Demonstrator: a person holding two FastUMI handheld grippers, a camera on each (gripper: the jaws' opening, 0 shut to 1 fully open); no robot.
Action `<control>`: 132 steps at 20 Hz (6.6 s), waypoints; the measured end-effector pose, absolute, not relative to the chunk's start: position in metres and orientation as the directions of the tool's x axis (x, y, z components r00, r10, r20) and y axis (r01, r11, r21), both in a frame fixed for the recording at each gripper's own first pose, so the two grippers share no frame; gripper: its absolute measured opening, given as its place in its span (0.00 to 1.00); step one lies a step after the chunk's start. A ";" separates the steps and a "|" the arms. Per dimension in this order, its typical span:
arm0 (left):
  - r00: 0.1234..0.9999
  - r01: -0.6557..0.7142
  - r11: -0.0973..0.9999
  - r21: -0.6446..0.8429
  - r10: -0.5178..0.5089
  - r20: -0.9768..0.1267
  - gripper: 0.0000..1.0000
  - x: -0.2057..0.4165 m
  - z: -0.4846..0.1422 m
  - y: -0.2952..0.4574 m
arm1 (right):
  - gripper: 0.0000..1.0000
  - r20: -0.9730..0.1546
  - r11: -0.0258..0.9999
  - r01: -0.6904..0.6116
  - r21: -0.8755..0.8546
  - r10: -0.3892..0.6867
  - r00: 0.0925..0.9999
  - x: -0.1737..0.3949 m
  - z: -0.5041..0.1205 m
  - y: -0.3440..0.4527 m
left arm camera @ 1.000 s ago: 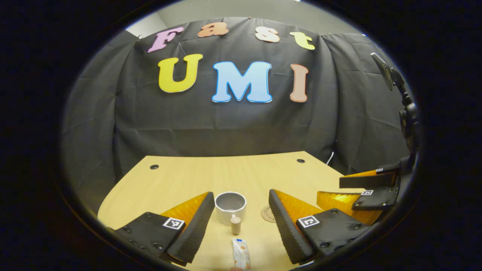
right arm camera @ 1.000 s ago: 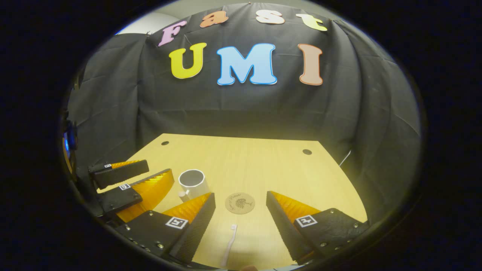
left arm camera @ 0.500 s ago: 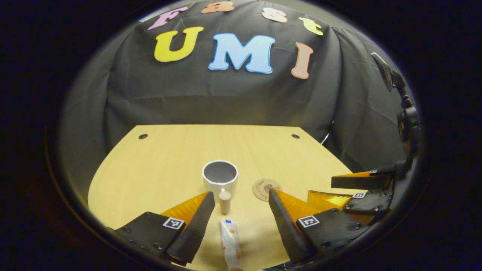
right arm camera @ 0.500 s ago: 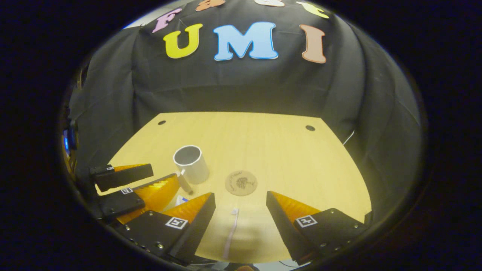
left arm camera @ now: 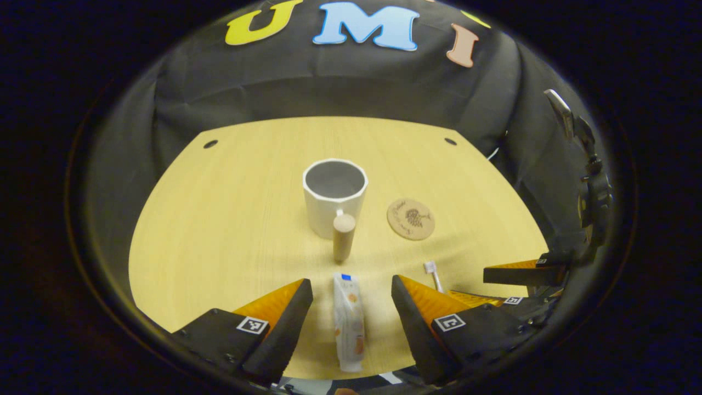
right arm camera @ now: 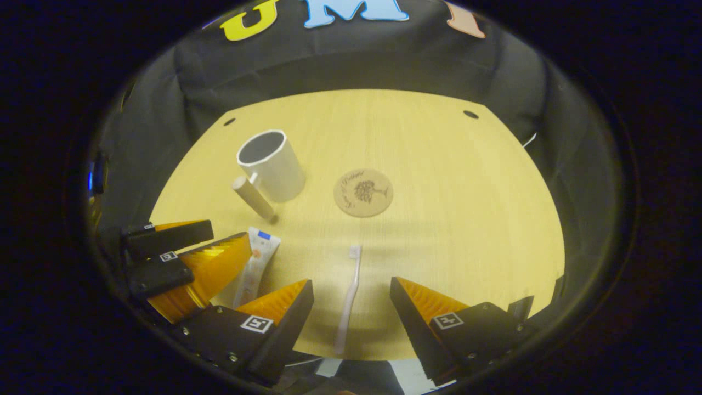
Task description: Put the toothbrush and toothpaste on the desktop into the cup, then pick up the cup and place it on the coaster on the desktop.
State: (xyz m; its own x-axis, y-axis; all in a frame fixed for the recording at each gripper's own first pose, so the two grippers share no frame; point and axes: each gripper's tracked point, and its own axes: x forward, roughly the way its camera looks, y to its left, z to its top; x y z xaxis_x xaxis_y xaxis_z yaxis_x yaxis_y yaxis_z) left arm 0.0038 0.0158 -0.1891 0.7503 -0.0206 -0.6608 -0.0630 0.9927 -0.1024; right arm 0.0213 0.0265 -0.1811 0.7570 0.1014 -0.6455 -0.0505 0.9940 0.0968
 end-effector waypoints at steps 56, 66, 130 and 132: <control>0.912 -0.169 0.965 -0.199 0.076 -0.404 0.30 0.025 -0.115 0.094 | 0.03 -0.409 0.933 -0.222 0.284 0.327 0.852 0.053 -0.098 0.048; 0.992 -0.108 0.972 -0.208 0.093 -0.080 0.29 0.089 -0.012 0.100 | 0.02 -0.270 0.929 -0.265 0.259 0.334 0.903 0.060 -0.054 0.042; 0.944 0.029 0.986 -0.167 -0.082 -0.320 0.93 0.067 -0.109 0.074 | 0.26 -0.071 0.891 -0.301 0.340 0.344 0.936 0.188 -0.016 0.120; 0.942 0.030 0.985 -0.171 -0.085 -0.325 0.84 0.066 -0.108 0.070 | 0.52 -0.072 0.890 -0.306 0.338 0.349 0.934 0.183 -0.015 0.117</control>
State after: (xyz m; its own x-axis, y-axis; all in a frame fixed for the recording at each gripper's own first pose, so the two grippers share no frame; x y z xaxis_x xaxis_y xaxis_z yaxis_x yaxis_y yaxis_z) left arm 0.0658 0.0695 -0.1079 0.9418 -0.0849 -0.3252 0.0296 0.9848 -0.1712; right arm 0.1827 0.1166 -0.0153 0.9342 0.3493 -0.0722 -0.3065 0.8897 0.3384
